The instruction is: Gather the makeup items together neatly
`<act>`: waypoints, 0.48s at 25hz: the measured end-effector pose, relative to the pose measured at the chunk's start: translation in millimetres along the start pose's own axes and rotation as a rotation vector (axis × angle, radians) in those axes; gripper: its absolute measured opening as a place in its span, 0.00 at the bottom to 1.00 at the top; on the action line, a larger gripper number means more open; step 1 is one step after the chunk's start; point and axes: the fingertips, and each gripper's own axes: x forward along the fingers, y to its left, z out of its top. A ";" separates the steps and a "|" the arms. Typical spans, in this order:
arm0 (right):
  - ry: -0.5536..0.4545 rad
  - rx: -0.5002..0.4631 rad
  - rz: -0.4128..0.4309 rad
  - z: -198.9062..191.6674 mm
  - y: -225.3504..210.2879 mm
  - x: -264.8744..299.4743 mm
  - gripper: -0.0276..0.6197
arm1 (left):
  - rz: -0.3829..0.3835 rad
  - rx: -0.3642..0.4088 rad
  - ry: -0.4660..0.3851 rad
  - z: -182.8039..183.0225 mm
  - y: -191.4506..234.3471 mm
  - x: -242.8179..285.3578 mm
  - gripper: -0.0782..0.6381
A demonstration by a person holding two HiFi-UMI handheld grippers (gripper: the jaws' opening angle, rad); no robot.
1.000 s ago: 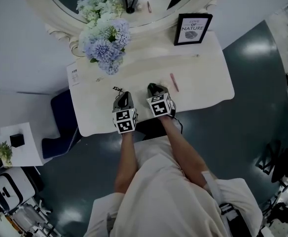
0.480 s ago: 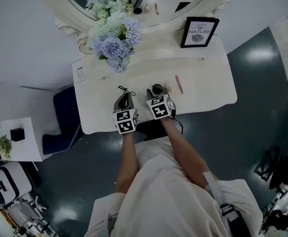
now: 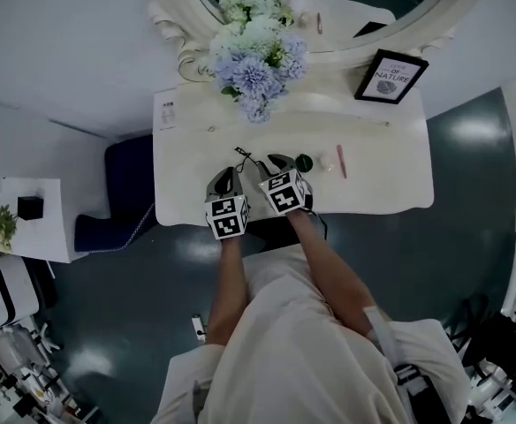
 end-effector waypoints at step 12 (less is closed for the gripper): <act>0.029 -0.092 0.063 26.5 35.5 43.1 0.25 | 0.051 -0.034 -0.013 4.1 51.6 -5.3 0.13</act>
